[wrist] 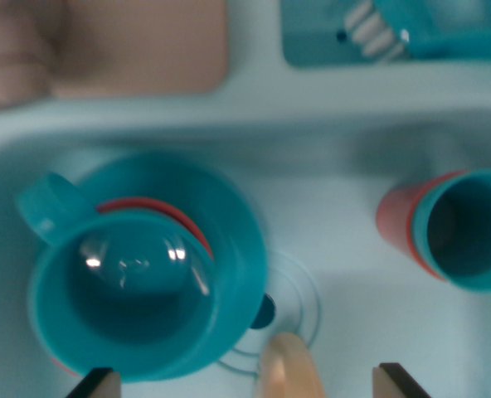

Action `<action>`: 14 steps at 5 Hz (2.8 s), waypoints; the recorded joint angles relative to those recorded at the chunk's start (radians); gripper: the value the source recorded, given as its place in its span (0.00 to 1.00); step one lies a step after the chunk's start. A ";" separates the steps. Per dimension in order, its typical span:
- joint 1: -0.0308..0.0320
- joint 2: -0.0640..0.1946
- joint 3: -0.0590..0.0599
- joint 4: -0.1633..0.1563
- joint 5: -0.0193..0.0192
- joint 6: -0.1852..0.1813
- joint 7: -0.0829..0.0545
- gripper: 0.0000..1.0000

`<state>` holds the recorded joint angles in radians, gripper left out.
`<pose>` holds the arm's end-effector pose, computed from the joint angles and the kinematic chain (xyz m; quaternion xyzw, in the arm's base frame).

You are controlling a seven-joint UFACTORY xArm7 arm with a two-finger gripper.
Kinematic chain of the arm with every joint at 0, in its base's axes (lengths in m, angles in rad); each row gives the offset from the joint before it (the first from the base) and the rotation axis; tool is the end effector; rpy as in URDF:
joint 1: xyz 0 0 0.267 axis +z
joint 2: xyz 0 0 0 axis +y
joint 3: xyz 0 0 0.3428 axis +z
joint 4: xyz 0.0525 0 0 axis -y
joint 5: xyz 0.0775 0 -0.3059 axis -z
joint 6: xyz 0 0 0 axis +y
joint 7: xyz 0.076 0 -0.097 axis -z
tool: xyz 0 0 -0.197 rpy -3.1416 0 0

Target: Pick detergent from the sink

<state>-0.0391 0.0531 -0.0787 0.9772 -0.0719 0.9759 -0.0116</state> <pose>0.4178 -0.0643 0.1871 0.9987 -0.0321 -0.0278 0.0296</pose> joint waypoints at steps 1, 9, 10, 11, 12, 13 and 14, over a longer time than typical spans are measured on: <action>-0.0053 0.004 -0.006 -0.039 -0.0059 -0.035 -0.001 0.00; -0.0235 0.016 -0.027 -0.173 -0.0263 -0.157 -0.005 1.00; -0.0235 0.016 -0.027 -0.173 -0.0263 -0.157 -0.005 1.00; -0.0235 0.016 -0.027 -0.172 -0.0263 -0.156 -0.005 1.00; -0.0235 0.016 -0.027 -0.172 -0.0263 -0.156 -0.005 1.00; -0.0233 0.013 -0.027 -0.166 -0.0263 -0.147 -0.005 1.00; -0.0233 0.013 -0.027 -0.166 -0.0263 -0.147 -0.005 1.00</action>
<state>-0.0624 0.0660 -0.1061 0.8110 -0.0982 0.8284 -0.0166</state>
